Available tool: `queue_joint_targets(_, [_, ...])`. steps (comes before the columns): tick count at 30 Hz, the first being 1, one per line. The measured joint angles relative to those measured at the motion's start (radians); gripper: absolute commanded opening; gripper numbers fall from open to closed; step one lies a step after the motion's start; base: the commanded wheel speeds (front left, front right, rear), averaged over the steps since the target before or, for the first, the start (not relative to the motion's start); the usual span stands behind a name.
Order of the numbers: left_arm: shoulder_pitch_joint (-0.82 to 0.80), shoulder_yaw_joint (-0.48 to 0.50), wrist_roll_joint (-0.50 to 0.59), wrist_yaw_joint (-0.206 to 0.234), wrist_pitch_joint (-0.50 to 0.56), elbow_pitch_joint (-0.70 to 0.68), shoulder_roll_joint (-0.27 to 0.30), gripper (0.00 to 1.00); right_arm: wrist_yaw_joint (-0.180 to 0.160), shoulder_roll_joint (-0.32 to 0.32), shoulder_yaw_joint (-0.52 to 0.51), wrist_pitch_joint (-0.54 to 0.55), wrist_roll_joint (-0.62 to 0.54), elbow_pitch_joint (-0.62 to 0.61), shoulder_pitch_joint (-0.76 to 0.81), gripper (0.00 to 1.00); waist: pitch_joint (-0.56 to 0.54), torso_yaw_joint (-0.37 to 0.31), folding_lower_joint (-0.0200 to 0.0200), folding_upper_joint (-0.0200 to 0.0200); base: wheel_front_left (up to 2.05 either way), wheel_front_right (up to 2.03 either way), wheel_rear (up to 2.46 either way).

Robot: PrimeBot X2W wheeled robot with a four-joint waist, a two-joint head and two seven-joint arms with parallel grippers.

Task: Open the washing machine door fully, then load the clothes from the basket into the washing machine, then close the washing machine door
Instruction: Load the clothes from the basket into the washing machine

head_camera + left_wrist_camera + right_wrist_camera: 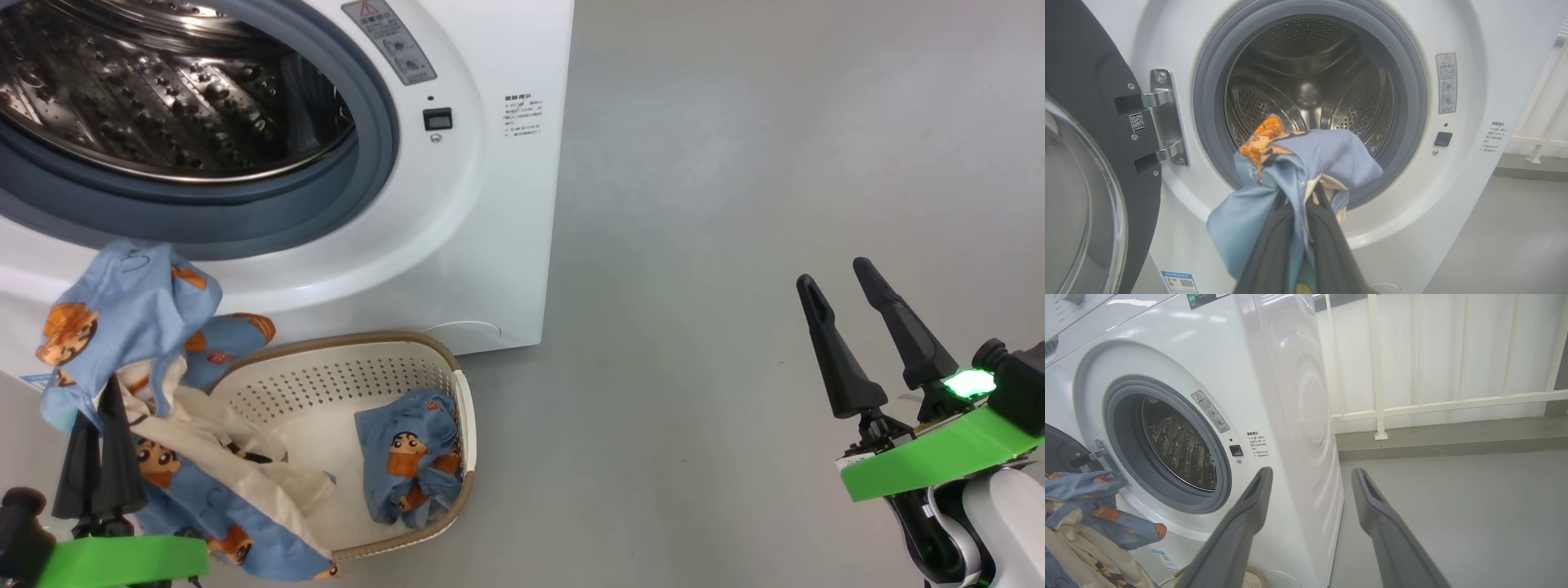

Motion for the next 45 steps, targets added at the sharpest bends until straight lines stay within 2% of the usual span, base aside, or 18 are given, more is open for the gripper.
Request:
queue_joint_targets(13, [0.009,0.0,0.007,0.0,-0.001,-0.013,-0.003,0.0,0.0,0.003,-0.007,0.0,0.0,-0.002,0.016,1.0,0.001,-0.004,0.0001,0.0,0.0,0.0,0.0])
queue_joint_targets(19, [-0.036,-0.015,0.007,0.0,-0.001,0.022,0.007,0.0,0.0,0.015,0.0,0.0,0.0,-0.003,0.015,1.0,0.025,-0.01,0.0001,0.0,0.0,0.0,0.0])
queue_joint_targets(36, [-0.449,-0.025,0.03,0.0,-0.006,0.301,0.077,0.0,0.0,0.059,0.019,0.0,-0.001,-0.005,-0.05,1.0,0.141,-0.048,0.0002,0.0,0.0,0.0,0.0])
queue_joint_targets(45, [-0.657,-0.027,0.066,0.0,-0.006,0.491,0.143,0.0,0.0,0.076,0.03,0.0,-0.002,-0.006,-0.09,1.0,0.213,-0.074,0.0002,0.0,0.0,0.0,0.0])
